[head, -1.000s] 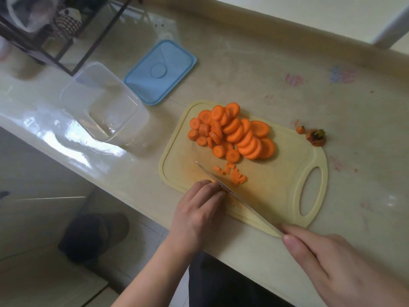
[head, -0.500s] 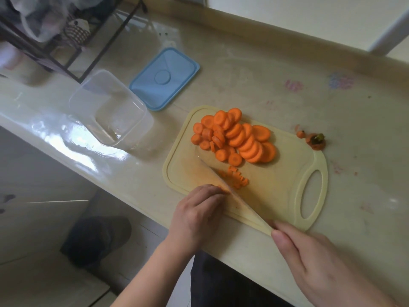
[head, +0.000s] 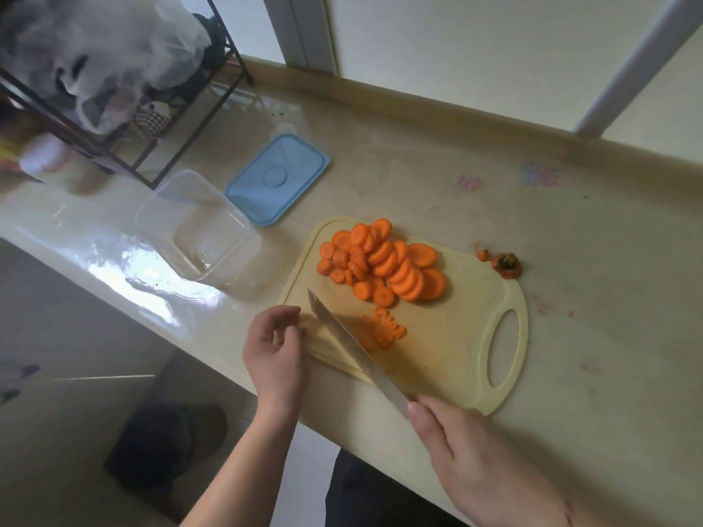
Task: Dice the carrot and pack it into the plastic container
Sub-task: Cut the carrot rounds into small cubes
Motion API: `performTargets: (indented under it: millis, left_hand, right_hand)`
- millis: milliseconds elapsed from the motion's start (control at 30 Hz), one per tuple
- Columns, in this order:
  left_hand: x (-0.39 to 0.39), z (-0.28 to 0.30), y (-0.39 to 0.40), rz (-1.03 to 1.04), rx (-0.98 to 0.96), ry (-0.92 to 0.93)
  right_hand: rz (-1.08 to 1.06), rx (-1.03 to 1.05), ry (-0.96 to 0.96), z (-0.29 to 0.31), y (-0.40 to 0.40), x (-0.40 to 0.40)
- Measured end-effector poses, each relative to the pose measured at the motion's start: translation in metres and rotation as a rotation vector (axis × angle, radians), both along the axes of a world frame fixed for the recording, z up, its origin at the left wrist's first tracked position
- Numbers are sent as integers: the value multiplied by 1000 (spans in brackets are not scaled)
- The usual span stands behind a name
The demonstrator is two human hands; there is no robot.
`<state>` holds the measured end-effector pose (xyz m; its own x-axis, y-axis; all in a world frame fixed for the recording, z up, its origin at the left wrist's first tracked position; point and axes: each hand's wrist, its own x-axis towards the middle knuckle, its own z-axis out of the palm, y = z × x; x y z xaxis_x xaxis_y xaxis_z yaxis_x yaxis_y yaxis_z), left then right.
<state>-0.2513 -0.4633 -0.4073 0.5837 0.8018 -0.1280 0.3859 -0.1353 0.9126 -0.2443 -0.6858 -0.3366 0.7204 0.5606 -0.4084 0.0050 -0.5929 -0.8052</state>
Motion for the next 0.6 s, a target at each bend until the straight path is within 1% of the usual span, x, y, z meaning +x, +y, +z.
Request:
performTargets:
  millis: [167,233,267,333,400,433,500,567,600]
  left_hand:
    - [4,-2,-6,-56,111,-36]
    - [8,-1,-8,-157,217,-82]
    - [14,1,-9,-241,304,-129]
    - [33,12,-8,-494,537,-259]
    - [64,28,-9,-873,747,-343]
    - [82,36,-11,-1072,841,-331]
    - [114,47,-17,-1410,982,-228]
    - [140,55,-23,-1682,996,-61]
    - [151,59,-26,-1795,975,70]
  right_hand:
    - [-144,-54,105,0,-18,-4]
    - [-167,-101,105,1,-33,-6]
    - [-177,-120,101,1,-39,-7]
    - [-156,-162,84,0,-46,-10]
    - [-139,-175,87,-1,-45,-13]
    - [-151,-164,100,-2,-42,-14]
    - [-179,-146,76,-3,-38,-14]
    - [-193,-161,56,-4,-34,-14]
    - [-196,-164,76,-3,-33,-12]
